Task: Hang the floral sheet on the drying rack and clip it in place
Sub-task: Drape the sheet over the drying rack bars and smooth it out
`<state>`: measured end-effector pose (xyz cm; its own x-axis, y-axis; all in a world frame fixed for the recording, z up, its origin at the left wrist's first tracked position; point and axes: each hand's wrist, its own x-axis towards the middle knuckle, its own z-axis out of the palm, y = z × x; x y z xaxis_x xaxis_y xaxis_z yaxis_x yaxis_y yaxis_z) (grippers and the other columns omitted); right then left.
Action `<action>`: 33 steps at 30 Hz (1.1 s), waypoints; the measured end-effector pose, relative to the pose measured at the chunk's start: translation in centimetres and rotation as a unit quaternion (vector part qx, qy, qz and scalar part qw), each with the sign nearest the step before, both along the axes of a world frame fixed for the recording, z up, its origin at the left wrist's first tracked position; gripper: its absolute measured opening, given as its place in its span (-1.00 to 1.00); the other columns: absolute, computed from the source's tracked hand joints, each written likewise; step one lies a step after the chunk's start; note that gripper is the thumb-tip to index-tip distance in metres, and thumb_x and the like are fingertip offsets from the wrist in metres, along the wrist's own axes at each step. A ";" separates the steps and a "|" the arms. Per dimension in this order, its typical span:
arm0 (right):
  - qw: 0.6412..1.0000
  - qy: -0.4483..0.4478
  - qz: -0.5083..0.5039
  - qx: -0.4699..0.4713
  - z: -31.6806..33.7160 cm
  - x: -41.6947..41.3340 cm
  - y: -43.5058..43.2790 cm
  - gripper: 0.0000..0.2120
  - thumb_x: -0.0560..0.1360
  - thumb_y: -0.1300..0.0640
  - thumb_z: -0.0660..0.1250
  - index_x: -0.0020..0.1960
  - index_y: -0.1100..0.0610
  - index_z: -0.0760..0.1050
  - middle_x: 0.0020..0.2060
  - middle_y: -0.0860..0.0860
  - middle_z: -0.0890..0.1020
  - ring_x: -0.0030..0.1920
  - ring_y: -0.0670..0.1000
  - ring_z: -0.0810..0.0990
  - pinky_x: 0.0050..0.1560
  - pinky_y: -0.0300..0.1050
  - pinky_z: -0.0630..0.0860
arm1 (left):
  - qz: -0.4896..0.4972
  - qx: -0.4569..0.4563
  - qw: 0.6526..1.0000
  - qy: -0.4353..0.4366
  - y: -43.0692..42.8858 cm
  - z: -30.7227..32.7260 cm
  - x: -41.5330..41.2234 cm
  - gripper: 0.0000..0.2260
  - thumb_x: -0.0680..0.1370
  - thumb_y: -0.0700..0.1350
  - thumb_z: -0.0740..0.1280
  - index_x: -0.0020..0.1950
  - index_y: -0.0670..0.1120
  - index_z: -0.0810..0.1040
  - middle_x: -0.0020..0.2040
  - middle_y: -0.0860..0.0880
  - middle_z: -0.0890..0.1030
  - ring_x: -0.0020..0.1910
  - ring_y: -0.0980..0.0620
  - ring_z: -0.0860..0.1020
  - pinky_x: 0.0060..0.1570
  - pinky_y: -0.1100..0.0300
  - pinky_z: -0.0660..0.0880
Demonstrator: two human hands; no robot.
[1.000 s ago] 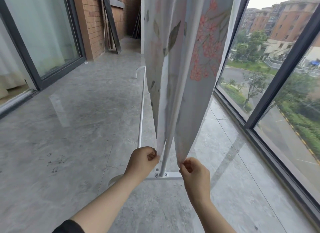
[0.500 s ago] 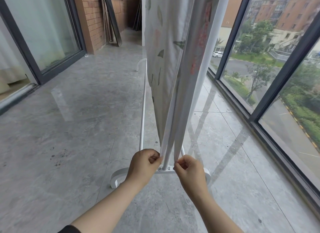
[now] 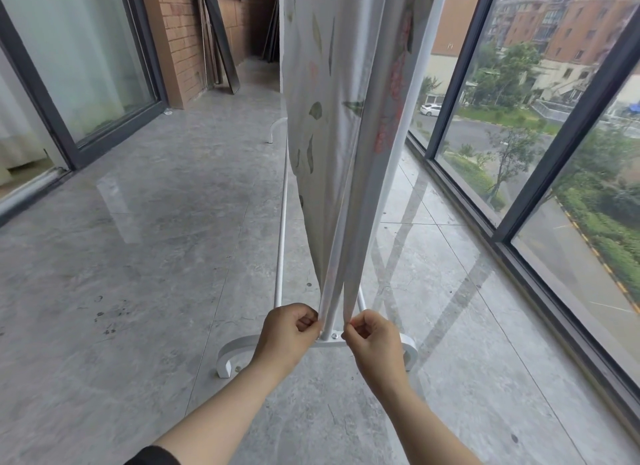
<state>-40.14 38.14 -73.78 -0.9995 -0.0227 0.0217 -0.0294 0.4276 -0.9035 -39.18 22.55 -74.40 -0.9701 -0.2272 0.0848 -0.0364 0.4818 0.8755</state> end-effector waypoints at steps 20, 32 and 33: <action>0.999 -0.033 -0.027 0.020 5.0 2.1 2.0 -0.96 0.48 0.11 0.41 -0.12 -0.01 0.58 -0.29 -0.08 0.66 -0.26 -0.17 0.62 -0.27 -0.27 0.54 | 0.025 0.092 0.994 -0.056 -0.5 3.8 2.5 -0.87 0.45 -0.21 0.45 -0.16 0.04 0.63 -0.20 0.06 0.67 -0.17 0.13 0.62 -0.11 0.30 0.57; 0.987 -0.159 0.015 0.032 18.7 2.6 0.4 -0.87 0.50 0.16 0.34 0.00 -0.03 0.56 -0.17 -0.09 0.65 -0.21 -0.21 0.62 -0.25 -0.28 0.53 | 0.045 0.071 0.985 -0.147 0.1 18.1 3.3 -0.97 0.48 -0.16 0.41 -0.11 -0.05 0.63 -0.19 0.07 0.64 -0.23 0.21 0.58 -0.19 0.41 0.50; 0.985 -0.166 0.021 0.038 20.4 2.8 0.3 -0.87 0.50 0.16 0.33 0.01 -0.04 0.55 -0.16 -0.10 0.65 -0.20 -0.21 0.62 -0.28 -0.31 0.51 | 0.047 0.075 0.983 -0.159 0.0 19.9 3.7 -0.96 0.48 -0.16 0.41 -0.10 -0.04 0.62 -0.19 0.08 0.63 -0.25 0.23 0.57 -0.24 0.47 0.47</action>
<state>-37.32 38.47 -53.41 -0.9492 -0.0527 -0.3101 0.2439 0.4995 -0.8313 -35.47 22.55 -54.45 -0.9164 -0.3040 -0.2603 -0.3574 0.3289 0.8741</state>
